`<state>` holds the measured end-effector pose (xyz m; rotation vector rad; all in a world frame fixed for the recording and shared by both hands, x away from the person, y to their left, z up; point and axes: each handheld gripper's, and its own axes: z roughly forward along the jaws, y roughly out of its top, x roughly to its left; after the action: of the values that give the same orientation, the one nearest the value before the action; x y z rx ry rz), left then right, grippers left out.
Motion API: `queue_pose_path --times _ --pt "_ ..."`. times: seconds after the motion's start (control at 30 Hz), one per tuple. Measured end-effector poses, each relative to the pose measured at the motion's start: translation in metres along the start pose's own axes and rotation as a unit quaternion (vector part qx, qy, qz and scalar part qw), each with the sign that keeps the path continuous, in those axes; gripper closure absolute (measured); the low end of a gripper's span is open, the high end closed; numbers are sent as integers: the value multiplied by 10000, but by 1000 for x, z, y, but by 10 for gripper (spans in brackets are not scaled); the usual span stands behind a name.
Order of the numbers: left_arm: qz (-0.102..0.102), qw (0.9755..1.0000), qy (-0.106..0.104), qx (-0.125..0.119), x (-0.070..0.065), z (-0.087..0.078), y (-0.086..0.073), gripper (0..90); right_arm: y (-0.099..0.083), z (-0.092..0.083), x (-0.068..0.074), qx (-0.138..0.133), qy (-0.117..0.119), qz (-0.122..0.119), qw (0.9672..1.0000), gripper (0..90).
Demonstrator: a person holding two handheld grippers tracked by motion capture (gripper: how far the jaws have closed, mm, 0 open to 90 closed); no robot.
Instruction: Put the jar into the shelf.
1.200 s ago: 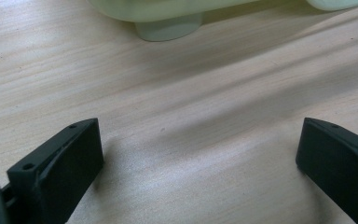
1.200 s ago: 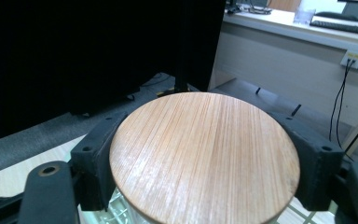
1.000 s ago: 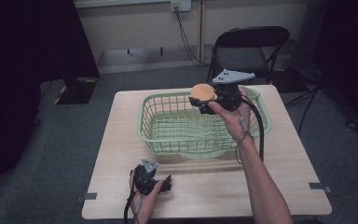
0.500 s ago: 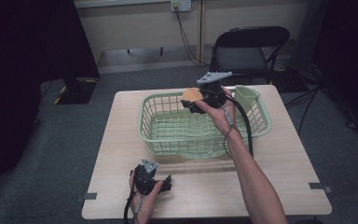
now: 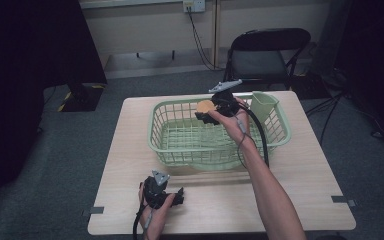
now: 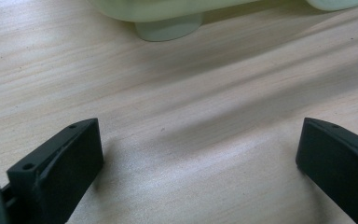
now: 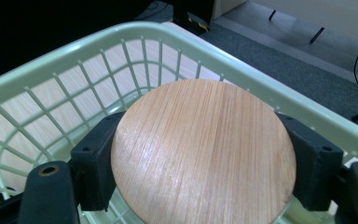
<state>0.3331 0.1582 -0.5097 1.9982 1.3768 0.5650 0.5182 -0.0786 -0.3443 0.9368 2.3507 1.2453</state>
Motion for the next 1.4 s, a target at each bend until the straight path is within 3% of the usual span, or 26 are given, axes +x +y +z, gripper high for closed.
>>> queue_pose_path --times 0.7,1.07,1.17,1.4 --pt "-1 10000 0 0 0 0 0 4 -22 23 -6 506 117 157 9985 232" --pt "0 10000 0 1 0 0 0 4 -22 22 -3 659 124 14 9977 231" --pt "-1 10000 0 -1 0 0 0 4 -23 20 0 736 121 -135 9971 231" --pt "-2 10000 0 -1 0 0 0 4 -23 21 1 740 137 -137 9971 230"
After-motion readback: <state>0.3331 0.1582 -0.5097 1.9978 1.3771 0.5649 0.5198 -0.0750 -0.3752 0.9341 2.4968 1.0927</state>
